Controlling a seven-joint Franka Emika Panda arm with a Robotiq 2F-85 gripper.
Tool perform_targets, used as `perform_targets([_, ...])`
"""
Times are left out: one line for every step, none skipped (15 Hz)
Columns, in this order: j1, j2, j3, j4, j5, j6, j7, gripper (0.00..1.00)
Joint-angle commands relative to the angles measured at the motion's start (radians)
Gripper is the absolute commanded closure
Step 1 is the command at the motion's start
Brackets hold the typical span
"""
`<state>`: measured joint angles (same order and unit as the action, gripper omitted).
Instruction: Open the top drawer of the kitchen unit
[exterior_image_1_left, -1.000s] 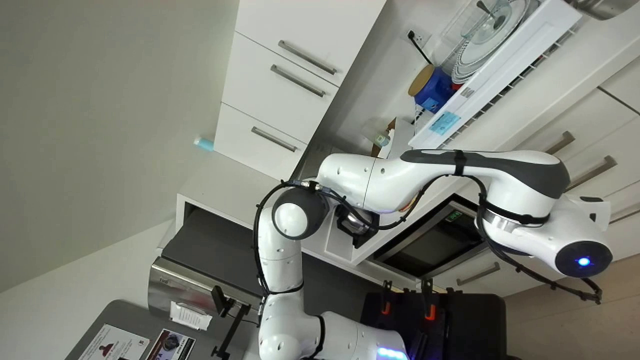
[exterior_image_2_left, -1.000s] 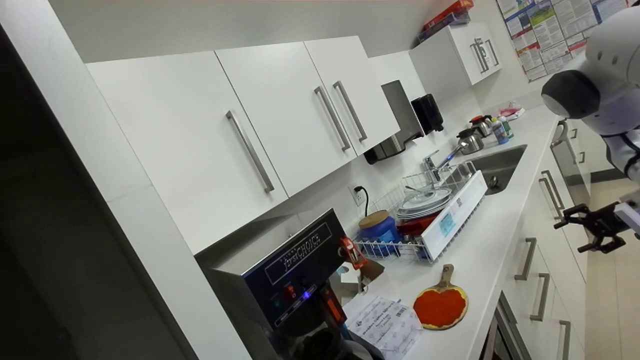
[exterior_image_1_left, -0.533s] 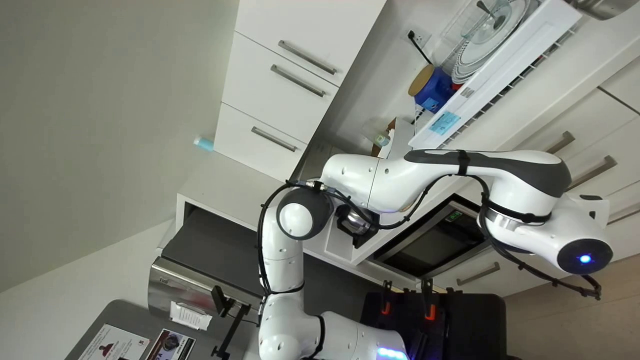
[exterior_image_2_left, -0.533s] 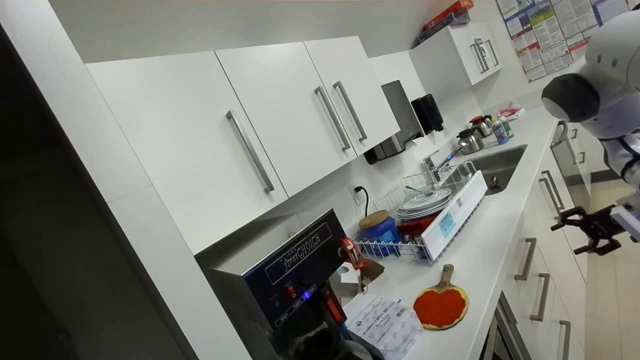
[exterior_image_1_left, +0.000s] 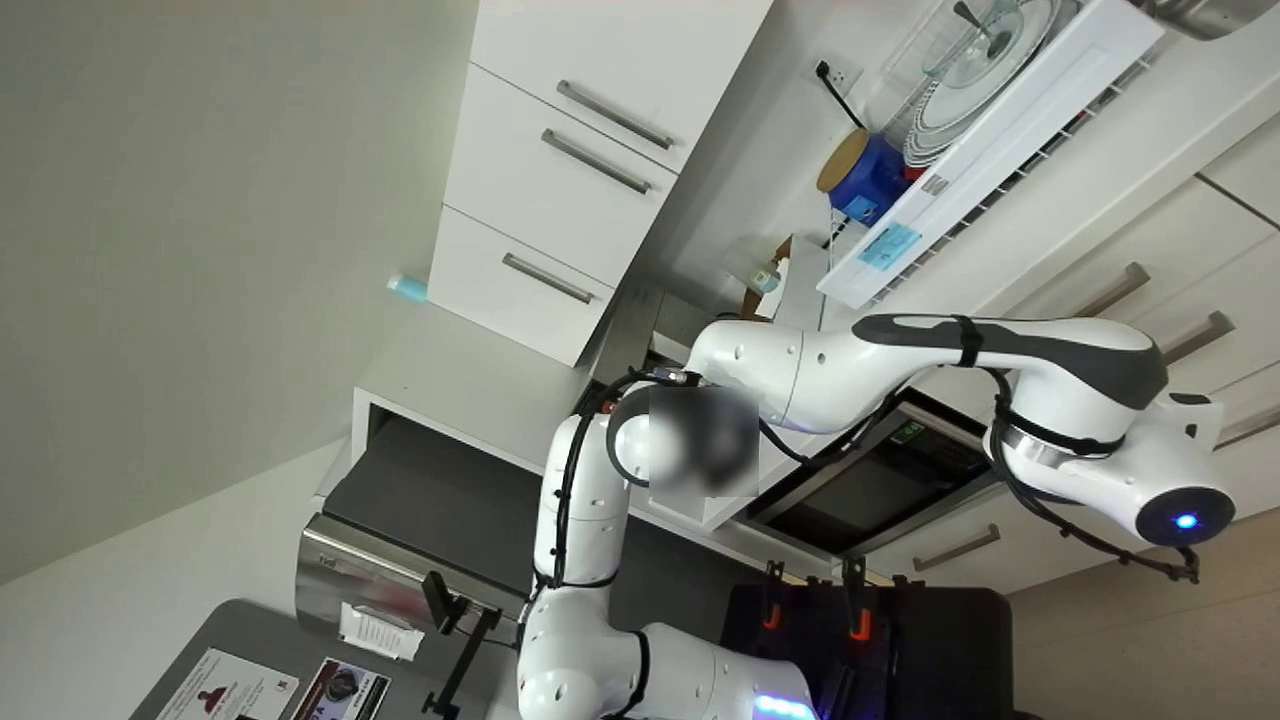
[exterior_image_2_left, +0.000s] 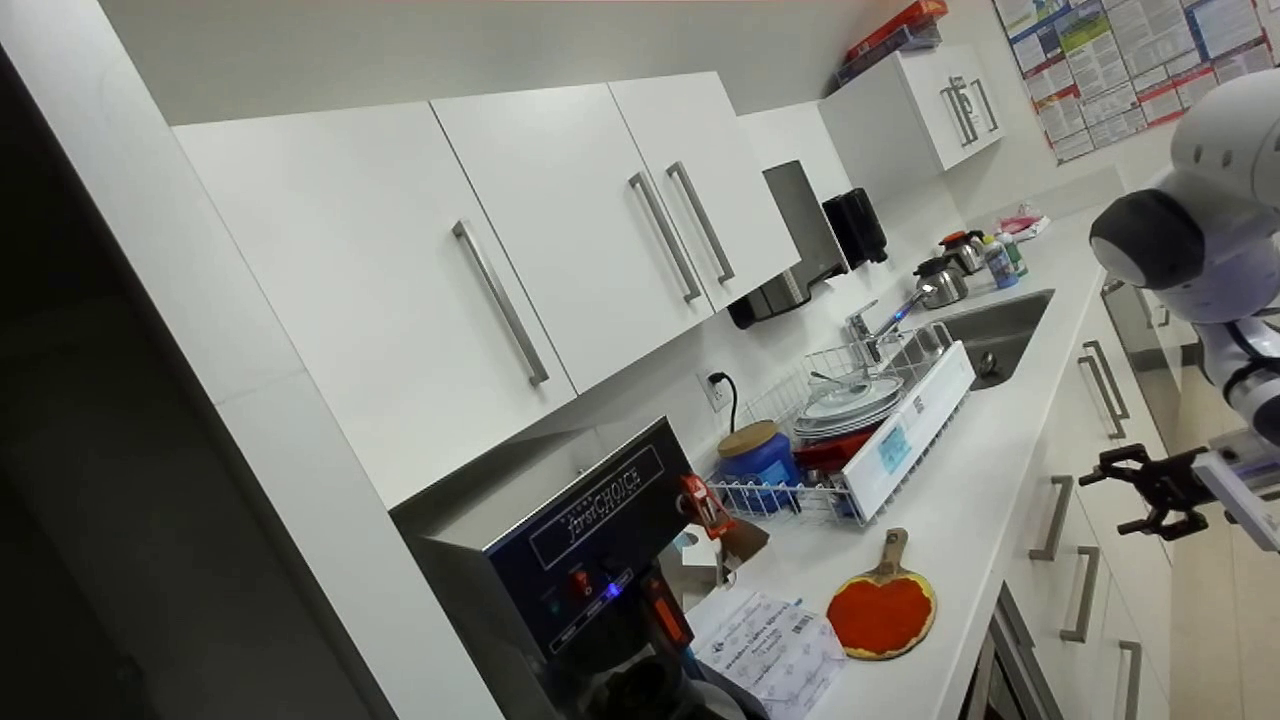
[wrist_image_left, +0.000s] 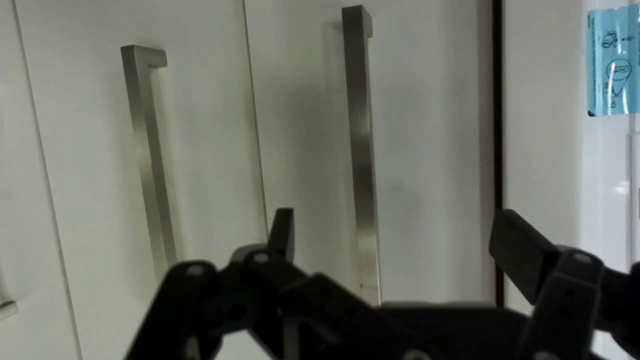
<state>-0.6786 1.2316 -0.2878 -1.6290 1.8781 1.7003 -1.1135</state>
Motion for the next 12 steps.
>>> perform_targets([-0.012,0.074,0.015,0.093,0.063,-0.010,-0.006,0.00])
perform_targets([-0.013,0.089,0.018,0.110,0.081,-0.012,-0.006,0.00])
perform_targets([-0.014,0.103,0.022,0.127,0.097,-0.013,-0.002,0.00])
perform_targets([-0.012,0.115,0.024,0.142,0.112,-0.012,0.001,0.00])
perform_targets([-0.010,0.125,0.027,0.156,0.124,-0.011,0.004,0.00])
perform_targets([-0.007,0.135,0.030,0.169,0.134,-0.010,0.007,0.00])
perform_targets([-0.003,0.142,0.033,0.180,0.144,-0.008,0.008,0.00])
perform_targets([0.000,0.149,0.035,0.189,0.149,-0.007,0.009,0.00])
perform_targets([0.003,0.155,0.038,0.199,0.153,-0.005,0.009,0.00])
perform_targets([0.006,0.161,0.041,0.208,0.157,-0.004,0.009,0.00])
perform_targets([0.009,0.165,0.045,0.216,0.158,-0.002,0.011,0.00])
perform_targets([0.012,0.169,0.047,0.223,0.161,0.000,0.010,0.00])
